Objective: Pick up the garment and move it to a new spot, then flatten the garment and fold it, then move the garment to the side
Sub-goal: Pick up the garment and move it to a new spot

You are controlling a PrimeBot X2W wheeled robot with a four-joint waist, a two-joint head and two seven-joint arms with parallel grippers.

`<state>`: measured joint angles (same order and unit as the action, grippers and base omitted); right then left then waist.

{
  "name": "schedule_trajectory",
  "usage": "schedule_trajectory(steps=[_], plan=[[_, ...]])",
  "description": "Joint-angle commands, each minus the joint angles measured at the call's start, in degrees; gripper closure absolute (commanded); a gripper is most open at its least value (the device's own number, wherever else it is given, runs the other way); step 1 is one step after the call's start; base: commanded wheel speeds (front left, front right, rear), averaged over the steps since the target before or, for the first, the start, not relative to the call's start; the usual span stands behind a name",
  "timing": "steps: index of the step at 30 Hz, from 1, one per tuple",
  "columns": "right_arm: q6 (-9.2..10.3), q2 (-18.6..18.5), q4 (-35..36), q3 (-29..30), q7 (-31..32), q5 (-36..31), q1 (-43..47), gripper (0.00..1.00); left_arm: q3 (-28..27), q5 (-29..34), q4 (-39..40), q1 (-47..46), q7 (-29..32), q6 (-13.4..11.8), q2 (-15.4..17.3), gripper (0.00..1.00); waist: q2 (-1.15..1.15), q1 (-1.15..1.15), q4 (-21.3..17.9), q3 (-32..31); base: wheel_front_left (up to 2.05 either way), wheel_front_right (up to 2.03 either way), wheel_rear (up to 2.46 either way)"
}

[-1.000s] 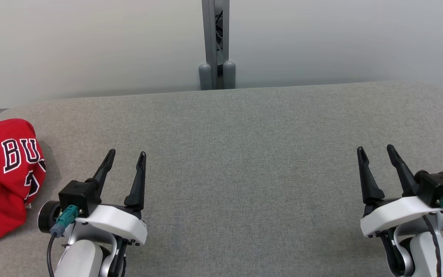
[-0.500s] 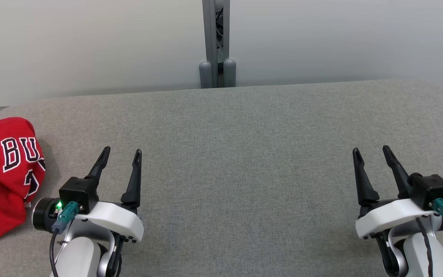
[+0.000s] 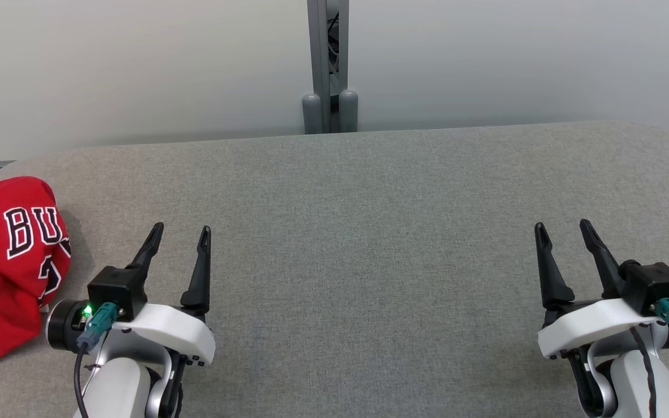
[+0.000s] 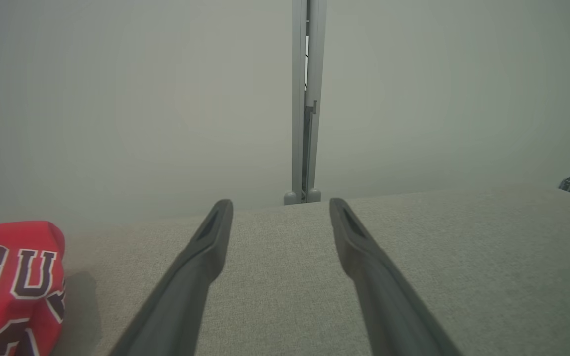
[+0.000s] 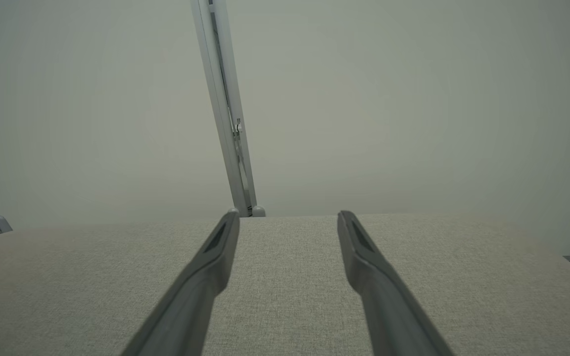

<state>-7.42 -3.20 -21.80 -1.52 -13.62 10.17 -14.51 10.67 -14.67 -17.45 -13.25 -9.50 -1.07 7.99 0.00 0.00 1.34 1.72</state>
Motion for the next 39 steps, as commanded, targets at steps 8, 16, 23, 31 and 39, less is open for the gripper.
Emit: schedule_trajectory(steps=[8, 16, 23, 31, 39], plan=[[-0.13, -0.12, -0.33, 0.22, 0.2, 0.76, 0.23, 0.0, 0.17, -0.71, -0.31, -0.27, -0.05, -0.36, 0.41, 0.0, 0.0, 0.0, 0.81, -0.22, 0.0, 0.0, 0.0], [-0.13, -0.58, 1.47, -0.87, 0.07, 1.17, 0.74, 0.0, -0.77, -1.65, -0.06, -0.55, -0.74, -1.16, 0.63, 0.0, 0.0, 0.0, 5.13, -0.25, 0.0, 0.0, 0.0], [-0.13, -0.54, 4.1, -2.69, 0.83, 1.66, 0.61, 0.0, -2.14, -2.06, 1.53, -0.01, -1.14, -2.71, 1.55, 0.0, 0.0, 0.0, 11.51, 0.19, 0.0, 0.0, 0.0], [-0.13, -0.46, 6.68, -5.72, 1.74, 1.86, 0.05, 0.0, -5.33, -3.45, 3.69, 1.71, -1.41, -4.83, 3.43, 0.0, 0.0, 0.0, 17.57, 1.05, 0.0, 0.0, 0.0], [-0.13, -0.56, 7.3, -6.4, 2.53, 1.82, -0.11, 0.0, -6.21, -4.3, 5.37, 3.56, -0.92, -5.98, 3.55, 0.0, 0.0, 0.0, 21.67, 1.74, 0.0, 0.0, 0.0]])
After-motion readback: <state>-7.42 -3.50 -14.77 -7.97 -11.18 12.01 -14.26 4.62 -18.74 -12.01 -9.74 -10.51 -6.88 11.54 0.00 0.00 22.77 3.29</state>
